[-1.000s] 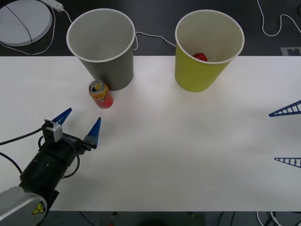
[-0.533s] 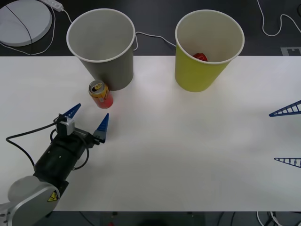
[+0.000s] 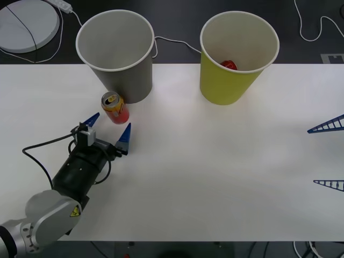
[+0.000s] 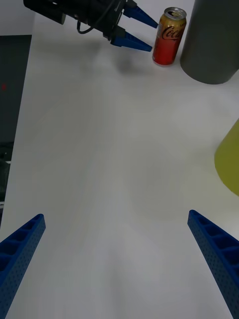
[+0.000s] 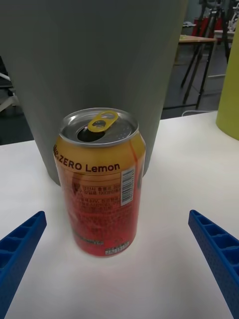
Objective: Put the can into the green bin and the plastic bottle into the gray bin
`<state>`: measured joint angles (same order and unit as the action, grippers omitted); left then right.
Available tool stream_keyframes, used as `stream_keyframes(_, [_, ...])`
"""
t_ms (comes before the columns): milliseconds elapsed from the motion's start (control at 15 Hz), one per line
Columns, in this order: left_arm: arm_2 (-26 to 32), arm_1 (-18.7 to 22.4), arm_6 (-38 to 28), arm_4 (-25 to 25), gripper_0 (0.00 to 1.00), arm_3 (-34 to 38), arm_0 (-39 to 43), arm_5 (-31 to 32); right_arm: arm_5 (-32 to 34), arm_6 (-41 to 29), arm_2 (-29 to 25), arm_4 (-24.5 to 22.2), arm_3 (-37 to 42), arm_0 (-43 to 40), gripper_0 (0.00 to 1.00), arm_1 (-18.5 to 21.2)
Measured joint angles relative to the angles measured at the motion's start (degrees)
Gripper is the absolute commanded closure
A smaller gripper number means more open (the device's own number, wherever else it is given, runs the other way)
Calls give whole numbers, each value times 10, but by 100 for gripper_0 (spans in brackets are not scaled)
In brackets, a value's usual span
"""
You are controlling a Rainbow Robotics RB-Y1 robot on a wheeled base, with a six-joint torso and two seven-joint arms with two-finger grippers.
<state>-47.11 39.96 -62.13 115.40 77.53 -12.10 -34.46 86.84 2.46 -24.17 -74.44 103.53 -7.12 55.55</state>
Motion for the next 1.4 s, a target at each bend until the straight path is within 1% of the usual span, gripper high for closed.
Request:
stream_keyframes(267, [0,-16,0,1,0,-27,-21,2,0,0,0,0,0,0,0,0])
stream_keyframes(667, [0,-26,-3,1,0,-49,-49,12,0,0,0,0,0,0,0,0])
stream_keyframes(933, [0,-41,-6,0,0,-81,-71,12,0,0,0,0,0,0,0,0])
stream_keyframes(1400, [0,-55,-6,0,0,-99,-88,18,0,0,0,0,0,0,0,0])
